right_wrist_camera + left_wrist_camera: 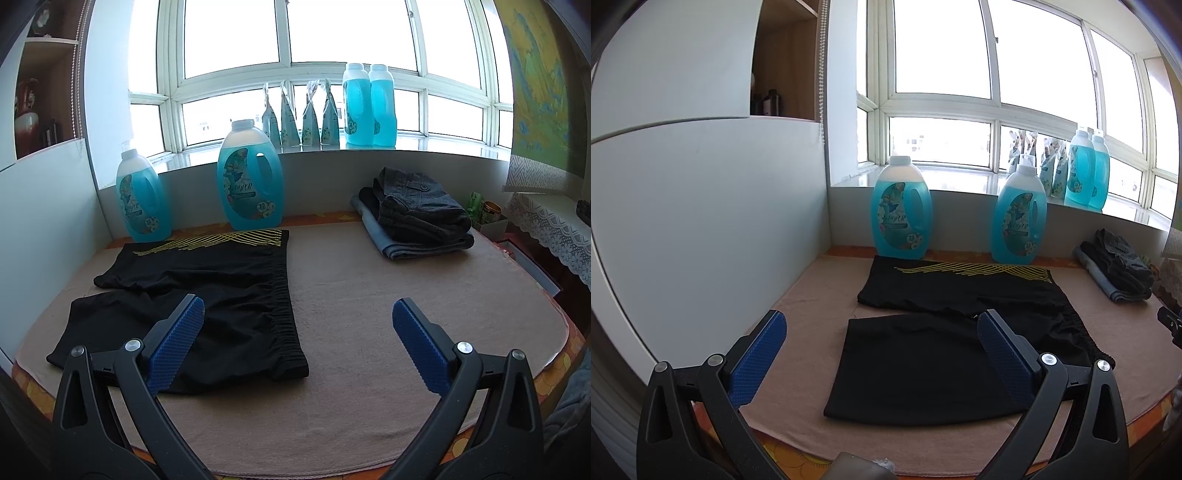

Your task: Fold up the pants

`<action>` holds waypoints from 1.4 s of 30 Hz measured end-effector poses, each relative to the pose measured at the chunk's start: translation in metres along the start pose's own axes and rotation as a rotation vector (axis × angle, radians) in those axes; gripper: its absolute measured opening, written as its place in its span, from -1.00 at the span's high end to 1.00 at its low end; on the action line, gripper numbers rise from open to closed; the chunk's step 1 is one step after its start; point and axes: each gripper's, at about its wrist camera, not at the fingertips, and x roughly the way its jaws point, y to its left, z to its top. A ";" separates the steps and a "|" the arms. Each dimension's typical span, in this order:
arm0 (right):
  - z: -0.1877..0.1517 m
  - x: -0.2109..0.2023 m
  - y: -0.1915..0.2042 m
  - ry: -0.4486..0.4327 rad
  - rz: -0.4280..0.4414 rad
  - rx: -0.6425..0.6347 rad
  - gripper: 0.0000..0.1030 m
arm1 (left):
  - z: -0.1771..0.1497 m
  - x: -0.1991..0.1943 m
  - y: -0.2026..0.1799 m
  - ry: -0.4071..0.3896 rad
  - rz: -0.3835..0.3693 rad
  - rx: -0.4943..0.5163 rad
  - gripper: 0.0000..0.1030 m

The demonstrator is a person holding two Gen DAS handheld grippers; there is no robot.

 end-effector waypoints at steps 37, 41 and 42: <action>0.000 0.002 -0.001 0.005 0.001 0.013 -1.00 | -0.001 0.003 -0.008 0.004 -0.005 0.019 -1.00; -0.005 0.005 0.000 0.006 0.004 0.007 -1.00 | -0.002 0.003 -0.008 0.006 -0.003 0.018 -1.00; -0.006 0.005 0.000 0.005 0.005 0.006 -1.00 | -0.002 0.004 -0.007 0.006 -0.003 0.019 -1.00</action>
